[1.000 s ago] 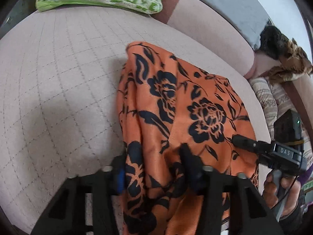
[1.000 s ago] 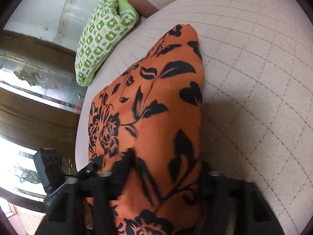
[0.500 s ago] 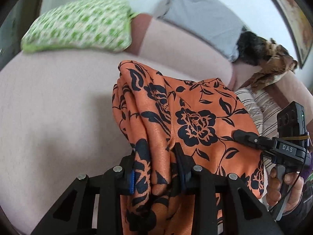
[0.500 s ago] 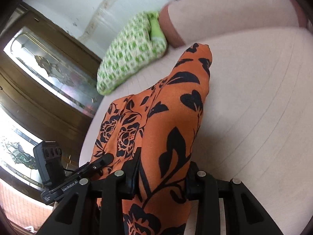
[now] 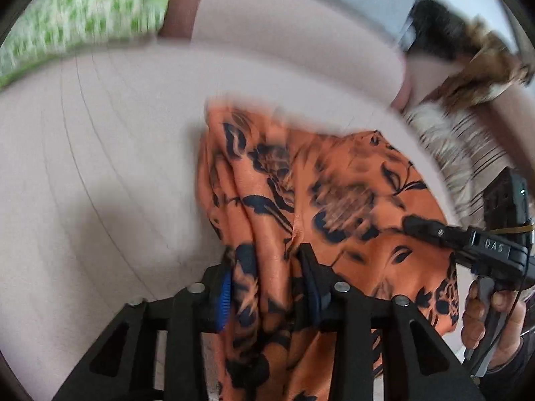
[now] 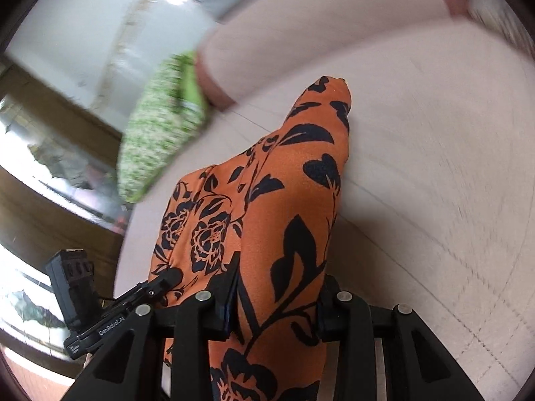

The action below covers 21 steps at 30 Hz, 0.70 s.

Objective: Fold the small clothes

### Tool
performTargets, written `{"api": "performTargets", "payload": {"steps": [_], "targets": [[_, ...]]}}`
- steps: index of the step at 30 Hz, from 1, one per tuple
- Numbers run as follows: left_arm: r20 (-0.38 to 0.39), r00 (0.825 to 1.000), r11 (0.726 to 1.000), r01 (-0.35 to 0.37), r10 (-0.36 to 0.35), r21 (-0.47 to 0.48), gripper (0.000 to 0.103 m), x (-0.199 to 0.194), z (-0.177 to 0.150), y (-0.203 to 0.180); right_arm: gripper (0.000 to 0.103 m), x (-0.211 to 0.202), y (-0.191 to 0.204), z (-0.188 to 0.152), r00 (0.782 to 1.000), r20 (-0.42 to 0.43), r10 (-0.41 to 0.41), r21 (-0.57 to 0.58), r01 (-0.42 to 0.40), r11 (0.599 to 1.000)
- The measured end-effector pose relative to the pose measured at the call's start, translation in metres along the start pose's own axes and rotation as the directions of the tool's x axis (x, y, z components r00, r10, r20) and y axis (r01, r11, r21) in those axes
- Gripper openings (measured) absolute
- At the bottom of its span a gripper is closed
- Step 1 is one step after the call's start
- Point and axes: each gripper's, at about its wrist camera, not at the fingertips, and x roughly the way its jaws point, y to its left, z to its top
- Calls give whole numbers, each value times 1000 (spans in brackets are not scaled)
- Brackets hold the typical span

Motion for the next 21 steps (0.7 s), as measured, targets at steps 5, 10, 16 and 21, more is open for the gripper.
{"api": "performTargets", "payload": {"steps": [5, 10, 16, 21], "targets": [[54, 998, 1000, -9, 8, 18, 61, -35, -7, 19, 63, -13, -12, -5, 996, 61, -69, 28, 67, 997], [159, 987, 998, -39, 31, 47, 61, -79, -17, 21, 63, -61, 29, 1, 978, 204, -38, -61, 52, 997], [107, 990, 992, -100, 92, 80, 66, -58, -34, 15, 69, -43, 39, -22, 989, 79, 126, -89, -119, 989], [64, 993, 995, -100, 100, 10, 71, -49, -36, 33, 70, -28, 19, -25, 993, 29, 114, -9, -114, 993]]}}
